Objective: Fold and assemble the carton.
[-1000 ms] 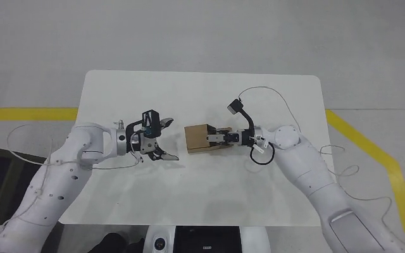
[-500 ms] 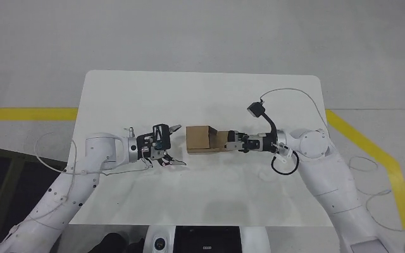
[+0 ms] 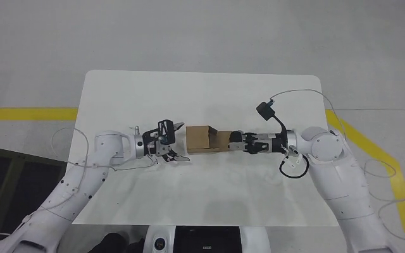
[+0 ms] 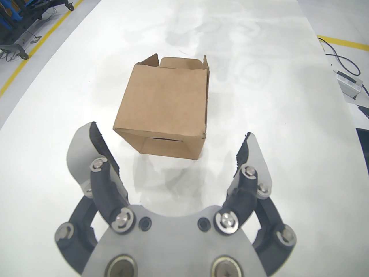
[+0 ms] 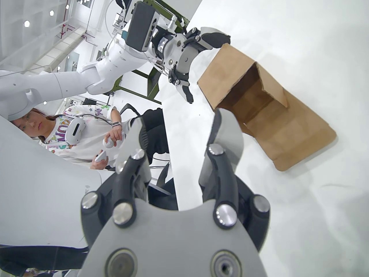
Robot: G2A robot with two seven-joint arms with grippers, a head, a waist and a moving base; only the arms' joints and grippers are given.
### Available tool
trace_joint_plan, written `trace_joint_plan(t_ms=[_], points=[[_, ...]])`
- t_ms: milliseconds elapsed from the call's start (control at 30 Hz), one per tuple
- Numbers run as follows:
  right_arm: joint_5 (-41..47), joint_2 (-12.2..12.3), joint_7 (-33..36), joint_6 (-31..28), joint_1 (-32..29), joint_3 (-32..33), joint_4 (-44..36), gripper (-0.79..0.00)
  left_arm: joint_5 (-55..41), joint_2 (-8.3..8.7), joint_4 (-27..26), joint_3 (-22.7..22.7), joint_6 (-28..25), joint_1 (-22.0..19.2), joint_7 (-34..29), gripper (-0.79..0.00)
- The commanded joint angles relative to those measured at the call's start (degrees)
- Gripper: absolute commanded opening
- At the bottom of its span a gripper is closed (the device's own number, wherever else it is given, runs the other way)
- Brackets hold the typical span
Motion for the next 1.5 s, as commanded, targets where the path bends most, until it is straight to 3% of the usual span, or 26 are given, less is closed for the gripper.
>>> trace_joint_plan(t_ms=[0,533,933,1100,1467], points=[[0.0,0.0,0.0,0.0,0.0,0.0,0.0,-0.785,-1.4,-0.30,0.7,0.4,-0.3,-0.6,-1.1,0.000],[-0.2,0.0,-0.2,0.5,-0.2,-0.1,0.1,-0.785,-5.7,-3.04,4.9,4.5,-1.3,-5.8,-5.9,0.000],[-2.2,-0.5,-3.4,14.4,-4.1,-7.4,0.3,-0.785,-7.6,-4.49,7.3,5.7,-0.9,-7.4,-6.4,0.000],[-3.9,-1.0,-9.2,13.5,-3.3,-8.8,4.1,-0.785,-7.8,-4.67,7.5,5.4,-1.3,-7.4,-6.7,0.000],[-3.0,-2.7,-11.4,10.3,2.5,-13.6,12.7,-0.785,-7.9,-4.80,7.4,4.3,-2.1,-6.9,-7.3,0.000]])
